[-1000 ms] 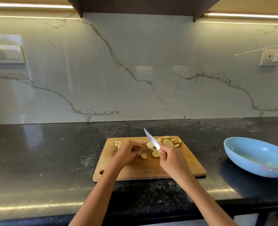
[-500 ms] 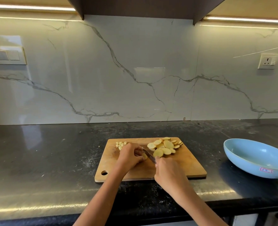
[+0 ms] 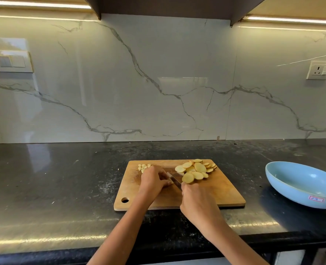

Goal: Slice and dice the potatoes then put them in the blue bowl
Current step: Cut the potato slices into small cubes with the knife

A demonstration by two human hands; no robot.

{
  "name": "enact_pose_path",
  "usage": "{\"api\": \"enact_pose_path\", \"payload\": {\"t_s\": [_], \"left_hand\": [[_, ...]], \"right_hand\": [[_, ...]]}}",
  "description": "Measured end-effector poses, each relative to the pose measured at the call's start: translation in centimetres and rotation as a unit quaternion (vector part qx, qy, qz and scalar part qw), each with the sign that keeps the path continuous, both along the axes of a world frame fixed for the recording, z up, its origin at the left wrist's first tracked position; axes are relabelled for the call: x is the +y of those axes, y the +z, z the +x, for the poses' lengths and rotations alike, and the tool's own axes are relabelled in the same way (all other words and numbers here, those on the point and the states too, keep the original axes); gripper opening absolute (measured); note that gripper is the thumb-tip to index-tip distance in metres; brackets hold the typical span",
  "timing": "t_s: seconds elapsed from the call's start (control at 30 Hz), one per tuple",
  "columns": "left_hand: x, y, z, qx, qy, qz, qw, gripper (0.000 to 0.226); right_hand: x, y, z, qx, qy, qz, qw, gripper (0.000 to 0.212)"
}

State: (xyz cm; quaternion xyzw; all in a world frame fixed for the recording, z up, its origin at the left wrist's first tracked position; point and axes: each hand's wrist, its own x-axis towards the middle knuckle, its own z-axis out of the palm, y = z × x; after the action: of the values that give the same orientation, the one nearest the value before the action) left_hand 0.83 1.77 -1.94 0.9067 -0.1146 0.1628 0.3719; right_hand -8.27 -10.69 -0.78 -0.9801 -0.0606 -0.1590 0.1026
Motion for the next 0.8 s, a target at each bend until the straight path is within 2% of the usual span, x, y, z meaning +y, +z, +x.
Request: {"api": "enact_pose_path", "payload": {"t_s": [0.8], "left_hand": [[-0.16, 0.40, -0.36, 0.021, 0.006, -0.011, 1.000, 0.011]], "right_hand": [[0.64, 0.04, -0.22, -0.015, 0.006, -0.040, 0.999, 0.024]]}}
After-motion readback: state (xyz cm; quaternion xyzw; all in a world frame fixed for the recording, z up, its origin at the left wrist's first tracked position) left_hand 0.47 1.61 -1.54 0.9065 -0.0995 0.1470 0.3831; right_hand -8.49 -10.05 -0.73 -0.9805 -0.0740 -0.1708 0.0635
